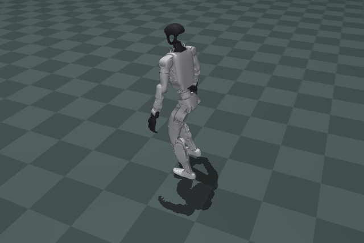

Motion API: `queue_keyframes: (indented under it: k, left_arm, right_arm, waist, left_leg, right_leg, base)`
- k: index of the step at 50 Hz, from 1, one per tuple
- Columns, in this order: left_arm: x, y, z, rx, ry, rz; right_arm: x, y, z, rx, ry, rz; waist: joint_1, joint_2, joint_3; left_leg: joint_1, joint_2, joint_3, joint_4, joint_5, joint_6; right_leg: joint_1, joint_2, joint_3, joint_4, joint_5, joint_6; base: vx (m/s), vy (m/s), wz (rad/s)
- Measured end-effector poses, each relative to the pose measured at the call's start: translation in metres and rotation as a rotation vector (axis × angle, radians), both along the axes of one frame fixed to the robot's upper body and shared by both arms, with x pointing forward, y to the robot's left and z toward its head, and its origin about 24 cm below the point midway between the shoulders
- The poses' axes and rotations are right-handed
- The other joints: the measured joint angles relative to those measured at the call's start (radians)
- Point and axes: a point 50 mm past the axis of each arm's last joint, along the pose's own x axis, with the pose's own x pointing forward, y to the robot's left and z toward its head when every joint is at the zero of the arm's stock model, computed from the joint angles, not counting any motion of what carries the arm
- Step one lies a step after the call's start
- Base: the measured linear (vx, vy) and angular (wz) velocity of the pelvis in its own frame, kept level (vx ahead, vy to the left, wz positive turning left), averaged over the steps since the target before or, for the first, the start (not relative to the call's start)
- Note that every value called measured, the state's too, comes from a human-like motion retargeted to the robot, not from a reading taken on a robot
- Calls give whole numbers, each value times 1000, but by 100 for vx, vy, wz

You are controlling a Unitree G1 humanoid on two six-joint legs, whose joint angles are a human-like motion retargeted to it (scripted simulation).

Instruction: Sport exercise

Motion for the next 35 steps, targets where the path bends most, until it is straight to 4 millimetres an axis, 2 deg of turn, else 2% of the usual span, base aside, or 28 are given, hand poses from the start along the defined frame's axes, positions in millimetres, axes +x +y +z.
queue_keyframes:
  k: [5,7,10,16,21,24,27,35]
  left_arm:
    - [0,8,3,12,3,-22]
    - [2,18,7,34,1,-22]
    - [-4,26,9,57,14,0]
    - [-11,39,12,71,33,67]
    - [-16,34,9,36,64,72]
    - [-18,26,5,5,93,40]
    - [-21,19,2,-25,128,-7]
    - [-26,17,1,-34,187,-121]
  right_arm:
    - [-2,-6,2,-17,-1,-24]
    - [0,-6,2,-14,1,-32]
    - [-5,-2,-2,-2,24,-35]
    - [-8,18,-12,62,81,-9]
    - [-4,33,-16,112,107,17]
    - [-2,35,-16,126,114,19]
    - [-1,33,-16,128,121,14]
    - [-7,18,-13,96,136,-10]
  waist:
    - [-9,30,-25]
    - [3,37,-37]
    - [8,7,-63]
    - [48,-52,-112]
    - [80,-80,-139]
    - [92,-90,-157]
    - [102,-96,-181]
    - [136,-62,-241]
  left_leg:
    - [7,-15,-25,-71,57,-11]
    - [30,-11,-48,-136,98,-22]
    - [13,-21,-60,-120,120,-53]
    - [-16,15,-97,-127,177,-109]
    - [-79,74,-116,-96,242,-156]
    - [-140,118,-81,-42,269,-158]
    - [-202,157,-30,30,254,-139]
    - [-283,192,-17,92,233,-163]
  right_leg:
    - [10,-73,100,-66,27,-18]
    - [46,-75,116,-134,51,-14]
    - [62,-96,134,-152,48,0]
    - [89,-108,40,-218,7,6]
    - [90,-90,-50,-271,36,11]
    - [87,-84,-97,-309,57,8]
    - [82,-83,-135,-351,78,8]
    - [87,-56,-205,-458,141,11]
  base:
    - [0,-6,58]
    - [1,-14,55]
    - [-1,-23,61]
    - [0,-29,39]
    - [-1,-28,33]
    - [-1,-20,45]
    - [-1,-11,44]
    - [0,-1,10]
